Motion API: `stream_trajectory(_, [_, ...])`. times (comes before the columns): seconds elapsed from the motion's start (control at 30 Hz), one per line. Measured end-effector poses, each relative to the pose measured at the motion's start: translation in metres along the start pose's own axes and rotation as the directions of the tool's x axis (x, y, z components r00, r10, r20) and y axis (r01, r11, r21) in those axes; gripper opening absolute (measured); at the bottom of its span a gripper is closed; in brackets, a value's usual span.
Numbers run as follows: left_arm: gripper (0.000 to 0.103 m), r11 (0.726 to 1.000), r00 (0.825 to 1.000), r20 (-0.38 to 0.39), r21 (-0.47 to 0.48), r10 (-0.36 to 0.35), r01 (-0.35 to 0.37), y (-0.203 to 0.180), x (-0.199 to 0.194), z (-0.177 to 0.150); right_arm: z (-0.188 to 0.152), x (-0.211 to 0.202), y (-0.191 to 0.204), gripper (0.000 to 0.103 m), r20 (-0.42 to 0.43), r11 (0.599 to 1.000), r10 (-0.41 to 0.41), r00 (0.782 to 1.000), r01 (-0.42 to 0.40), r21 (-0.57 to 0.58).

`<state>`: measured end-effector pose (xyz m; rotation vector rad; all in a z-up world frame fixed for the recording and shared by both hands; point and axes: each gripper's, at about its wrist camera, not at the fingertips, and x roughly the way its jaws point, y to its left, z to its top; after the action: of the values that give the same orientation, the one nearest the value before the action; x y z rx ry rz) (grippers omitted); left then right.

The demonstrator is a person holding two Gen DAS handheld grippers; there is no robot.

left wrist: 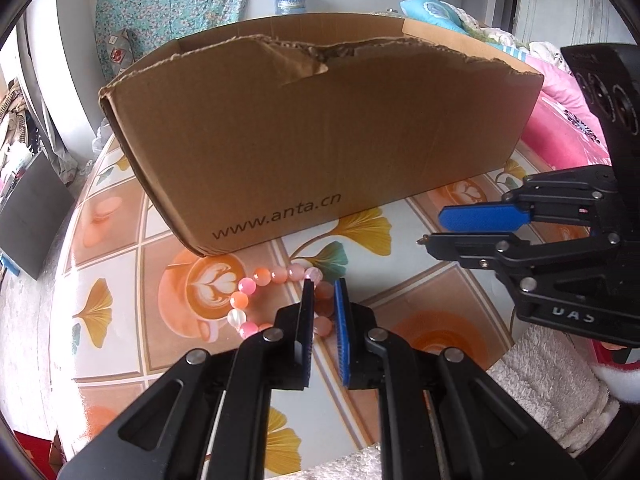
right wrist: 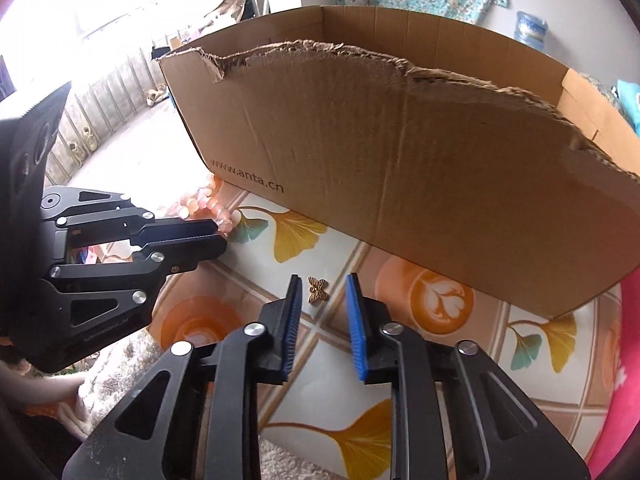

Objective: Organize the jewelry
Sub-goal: 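Close the left tool on the pink bracelet while the right tool grips the butterfly charm, then lift and carry the bracelet and charm over the box with both tools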

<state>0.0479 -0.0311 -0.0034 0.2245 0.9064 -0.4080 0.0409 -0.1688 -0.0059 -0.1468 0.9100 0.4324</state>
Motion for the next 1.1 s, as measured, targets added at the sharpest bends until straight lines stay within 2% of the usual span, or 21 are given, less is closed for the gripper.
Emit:
stream_trajectory(0.4, [0.010,1.000,1.000,0.000,-0.005,-0.005,0.005,0.002,0.001,0.001,0.002,0.006,0.028,0.005,-0.013,0.994,-0.048,0.999,0.047,-0.095])
stream_trajectory(0.7, [0.010,1.000,1.000,0.008,-0.023,-0.010,0.010,0.004,0.001,0.001,0.002,-0.007,0.006,0.004,0.018,0.999,0.021,1.000,-0.022,0.044])
stream_trajectory(0.8, [0.009,0.997,0.999,0.024,-0.056,-0.045,0.047,0.012,-0.005,0.000,0.003,-0.024,-0.004,0.004,0.049,0.996,0.030,0.998,-0.034,0.080])
stream_trajectory(0.93, [0.009,0.988,0.991,0.084,-0.111,-0.101,0.110,0.027,-0.026,0.002,0.008,-0.042,-0.008,0.004,0.100,0.992,0.051,0.994,-0.062,0.109])
stream_trajectory(1.0, [0.009,0.973,0.981,0.123,-0.162,-0.149,0.168,0.039,-0.038,0.002,0.011,-0.053,-0.012,0.004,0.126,0.988,0.075,0.989,-0.090,0.124])
stream_trajectory(1.1, [0.009,0.934,0.955,0.202,-0.240,-0.218,0.264,0.060,-0.061,0.006,0.021,-0.066,-0.012,0.004,0.178,0.984,0.100,0.979,-0.123,0.125])
